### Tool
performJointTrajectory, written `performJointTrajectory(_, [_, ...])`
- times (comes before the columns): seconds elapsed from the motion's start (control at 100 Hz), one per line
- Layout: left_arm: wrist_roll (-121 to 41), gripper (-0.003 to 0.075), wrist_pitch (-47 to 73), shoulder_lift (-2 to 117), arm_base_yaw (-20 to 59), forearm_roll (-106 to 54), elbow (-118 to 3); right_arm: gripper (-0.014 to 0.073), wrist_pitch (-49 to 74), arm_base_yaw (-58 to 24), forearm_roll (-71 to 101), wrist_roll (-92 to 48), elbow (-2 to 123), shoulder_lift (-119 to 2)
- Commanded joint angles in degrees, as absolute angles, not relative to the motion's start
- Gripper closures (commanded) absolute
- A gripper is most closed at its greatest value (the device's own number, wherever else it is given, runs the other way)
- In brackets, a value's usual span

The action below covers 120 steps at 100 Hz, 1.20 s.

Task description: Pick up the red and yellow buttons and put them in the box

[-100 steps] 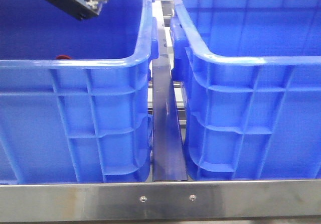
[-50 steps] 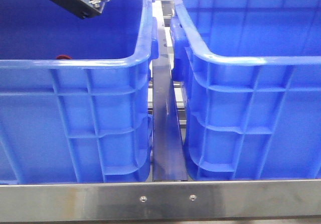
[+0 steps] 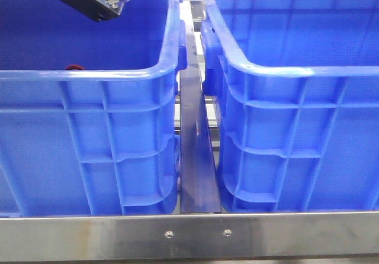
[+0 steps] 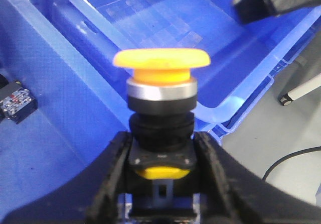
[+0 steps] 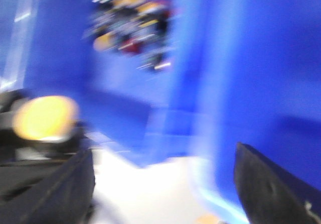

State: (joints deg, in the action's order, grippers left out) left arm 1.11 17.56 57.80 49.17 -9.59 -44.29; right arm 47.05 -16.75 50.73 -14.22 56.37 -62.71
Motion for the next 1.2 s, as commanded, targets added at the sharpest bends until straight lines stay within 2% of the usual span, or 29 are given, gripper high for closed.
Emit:
performJointTrajectory(0.0, [1.3,0.0625,12.4,57.2,49.6,-10.3,-46.0,0.0004,46.5,-19.8,58.7,-17.4,60.8,-65.7])
performJointTrajectory(0.33, [1.3,0.0625,12.3,57.2,49.6,-10.3,-46.0,0.0004,47.3,-28.8,61.5,-17.7,68.2,-75.4])
performJointTrajectory(0.45, [1.3,0.0625,12.3,57.2,49.6,-10.3,-46.0,0.0031,47.4,-29.9,61.8,-17.7,69.1,-77.4])
performJointTrajectory(0.54, [1.3,0.0625,12.3,57.2,49.6,-10.3,-46.0,0.0095,47.1,-29.9,61.9,-17.7,69.4,-77.6])
performJointTrajectory(0.76, [1.3,0.0625,12.8,57.2,49.6,-10.3,-46.0,0.0340,47.0,-29.9,61.9,-17.7,70.2,-77.6])
performJointTrajectory(0.84, [1.3,0.0617,13.0,57.2,49.6,-10.3,-46.0,0.0384,47.0,-29.9,61.9,-17.7,70.2,-77.6])
performJointTrajectory(0.93, [1.3,0.0532,13.5,57.2,49.6,-10.3,-46.0,0.0392,47.0,-29.9,62.1,-17.7,70.2,-77.6])
performJointTrajectory(0.97, [1.3,0.0434,13.6,57.2,49.6,-10.3,-46.0,0.0392,47.0,-29.9,62.1,-17.7,70.2,-77.6])
performJointTrajectory(0.98, [1.3,0.0434,13.6,57.2,49.6,-10.3,-46.0,0.0392,47.0,-29.9,62.1,-17.7,70.2,-77.6])
performJointTrajectory(1.04, [1.3,0.0265,13.6,57.2,49.6,-10.3,-46.0,0.0392,47.0,-29.9,62.1,-17.7,70.2,-77.6])
performJointTrajectory(1.05, [1.3,0.0265,13.6,57.2,49.6,-10.3,-46.0,0.0392,47.0,-29.9,62.1,-17.7,70.2,-77.6])
performJointTrajectory(1.1, [1.3,0.0158,13.6,57.2,49.6,-10.3,-46.0,0.0392,46.9,-29.7,62.1,-17.8,70.2,-77.6])
performJointTrajectory(1.15, [1.3,0.0106,13.8,57.2,49.6,-10.3,-46.0,0.0392,46.5,-29.4,61.7,-18.1,70.2,-77.3])
performJointTrajectory(1.19, [1.3,0.0092,13.9,57.2,49.6,-10.3,-46.0,0.0392,46.2,-28.7,61.3,-18.5,70.2,-77.0])
